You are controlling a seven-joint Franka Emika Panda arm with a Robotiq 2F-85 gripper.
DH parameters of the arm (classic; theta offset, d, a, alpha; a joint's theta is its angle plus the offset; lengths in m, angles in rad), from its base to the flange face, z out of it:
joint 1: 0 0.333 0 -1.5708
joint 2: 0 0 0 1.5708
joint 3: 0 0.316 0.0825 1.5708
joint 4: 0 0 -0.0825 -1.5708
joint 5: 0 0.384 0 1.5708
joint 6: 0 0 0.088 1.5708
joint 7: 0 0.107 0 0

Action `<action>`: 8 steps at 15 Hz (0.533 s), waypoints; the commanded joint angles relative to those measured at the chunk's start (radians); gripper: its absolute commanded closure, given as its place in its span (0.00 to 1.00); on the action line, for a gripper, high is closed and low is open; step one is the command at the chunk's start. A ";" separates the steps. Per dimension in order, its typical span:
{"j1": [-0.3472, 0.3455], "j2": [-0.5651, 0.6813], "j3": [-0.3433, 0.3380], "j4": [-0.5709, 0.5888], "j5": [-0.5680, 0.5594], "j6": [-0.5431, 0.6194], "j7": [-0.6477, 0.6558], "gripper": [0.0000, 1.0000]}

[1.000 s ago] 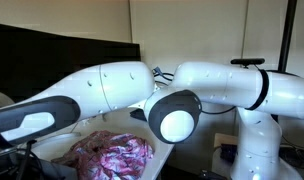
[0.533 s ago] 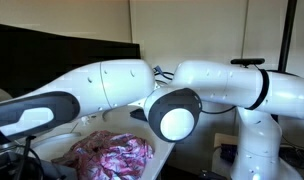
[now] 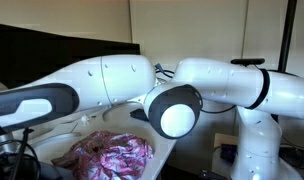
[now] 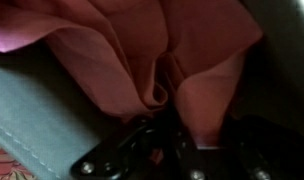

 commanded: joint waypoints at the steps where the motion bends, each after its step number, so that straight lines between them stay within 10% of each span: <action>1: 0.007 -0.037 0.006 0.000 0.003 -0.024 -0.027 0.90; 8: 0.034 -0.099 0.002 0.001 -0.002 -0.052 -0.019 0.89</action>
